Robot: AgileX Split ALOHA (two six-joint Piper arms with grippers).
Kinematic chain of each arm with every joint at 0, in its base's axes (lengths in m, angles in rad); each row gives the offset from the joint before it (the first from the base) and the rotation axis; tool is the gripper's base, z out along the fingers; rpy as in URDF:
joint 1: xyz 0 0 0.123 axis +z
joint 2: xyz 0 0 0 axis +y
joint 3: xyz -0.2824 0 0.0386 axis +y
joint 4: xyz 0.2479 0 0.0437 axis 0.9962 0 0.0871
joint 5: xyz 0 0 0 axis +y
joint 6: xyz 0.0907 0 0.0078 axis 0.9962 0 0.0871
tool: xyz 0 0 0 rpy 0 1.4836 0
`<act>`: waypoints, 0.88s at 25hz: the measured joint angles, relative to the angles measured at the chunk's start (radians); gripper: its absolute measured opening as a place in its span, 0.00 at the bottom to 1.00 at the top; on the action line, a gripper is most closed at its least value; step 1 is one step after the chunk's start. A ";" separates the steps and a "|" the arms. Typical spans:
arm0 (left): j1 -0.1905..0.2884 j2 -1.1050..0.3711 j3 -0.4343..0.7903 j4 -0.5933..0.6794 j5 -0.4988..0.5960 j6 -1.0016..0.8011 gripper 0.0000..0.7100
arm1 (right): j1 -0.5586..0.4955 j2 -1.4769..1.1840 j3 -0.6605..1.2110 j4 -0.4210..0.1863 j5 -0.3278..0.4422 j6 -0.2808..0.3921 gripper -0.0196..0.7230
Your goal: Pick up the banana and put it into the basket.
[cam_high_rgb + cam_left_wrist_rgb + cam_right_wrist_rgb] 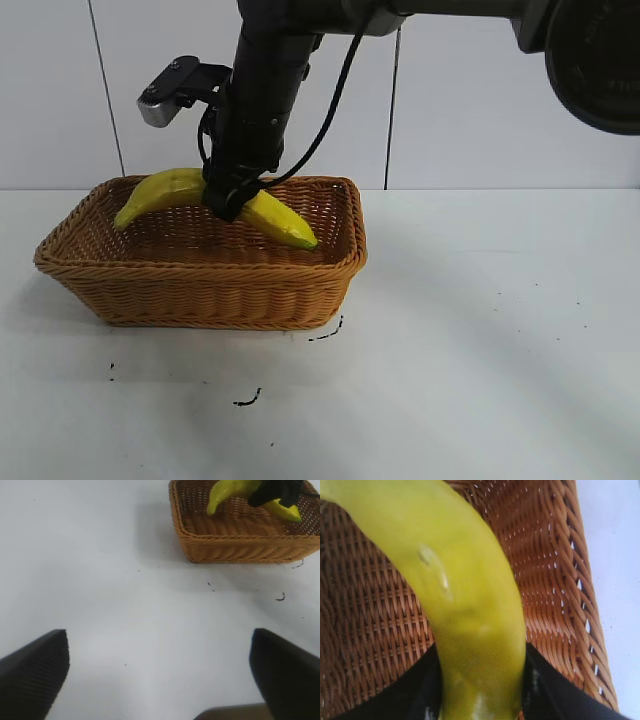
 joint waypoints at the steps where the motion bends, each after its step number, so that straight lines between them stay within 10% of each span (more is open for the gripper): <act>1: 0.000 0.000 0.000 0.000 0.000 0.000 0.98 | 0.000 0.000 0.000 0.009 0.000 0.000 0.51; 5: 0.000 0.000 0.000 0.000 0.000 0.000 0.98 | 0.000 0.000 0.000 0.022 -0.018 0.012 0.83; 10: 0.000 0.000 0.000 0.000 0.000 0.000 0.98 | 0.000 -0.020 0.000 0.024 -0.019 0.108 0.90; 18: 0.000 0.000 0.000 0.000 0.000 0.000 0.98 | -0.045 -0.133 -0.008 -0.141 0.068 0.636 0.90; 22: 0.000 0.000 0.000 0.000 0.000 0.000 0.98 | -0.146 -0.133 -0.008 -0.157 0.106 0.704 0.90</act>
